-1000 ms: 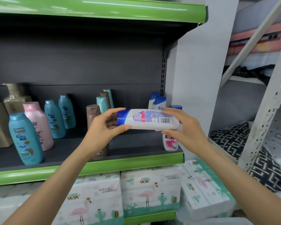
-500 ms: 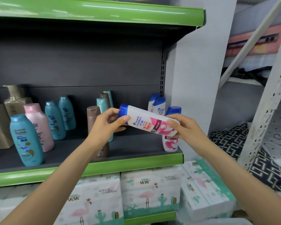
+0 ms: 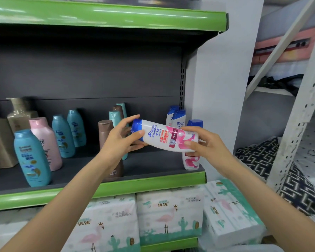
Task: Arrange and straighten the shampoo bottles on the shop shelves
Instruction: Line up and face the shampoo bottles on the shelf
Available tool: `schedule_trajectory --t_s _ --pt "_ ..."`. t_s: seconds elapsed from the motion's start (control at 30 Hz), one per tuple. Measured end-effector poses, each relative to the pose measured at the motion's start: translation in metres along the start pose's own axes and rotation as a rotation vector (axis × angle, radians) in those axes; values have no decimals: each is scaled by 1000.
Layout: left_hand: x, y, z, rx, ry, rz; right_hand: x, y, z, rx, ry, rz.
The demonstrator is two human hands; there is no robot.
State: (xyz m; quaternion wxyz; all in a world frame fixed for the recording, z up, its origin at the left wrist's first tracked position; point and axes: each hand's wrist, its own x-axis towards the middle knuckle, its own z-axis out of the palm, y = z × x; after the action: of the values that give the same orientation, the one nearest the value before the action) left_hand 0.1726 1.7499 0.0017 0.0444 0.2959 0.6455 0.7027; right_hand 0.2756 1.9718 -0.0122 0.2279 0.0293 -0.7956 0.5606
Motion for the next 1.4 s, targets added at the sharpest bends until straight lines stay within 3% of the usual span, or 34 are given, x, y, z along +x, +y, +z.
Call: schedule_trajectory --t_s 0.27,0.43,0.67,0.93,1.2,1.4 --pt "6 7 3 -3 -6 53 2 3 -1 -90 81 -15" --pt "15 13 10 81 15 143 7 1 -8 -539 145 -132" --pt "38 11 16 720 66 401 26 6 -38 -762 311 -290" --pt "91 -10 51 797 -126 342 52 13 -42 -701 112 -191" --pt "139 -30 75 903 -255 288 60 12 -41 -728 76 -206" --pt "148 -31 86 799 -231 267 61 11 -40 -731 122 -180"
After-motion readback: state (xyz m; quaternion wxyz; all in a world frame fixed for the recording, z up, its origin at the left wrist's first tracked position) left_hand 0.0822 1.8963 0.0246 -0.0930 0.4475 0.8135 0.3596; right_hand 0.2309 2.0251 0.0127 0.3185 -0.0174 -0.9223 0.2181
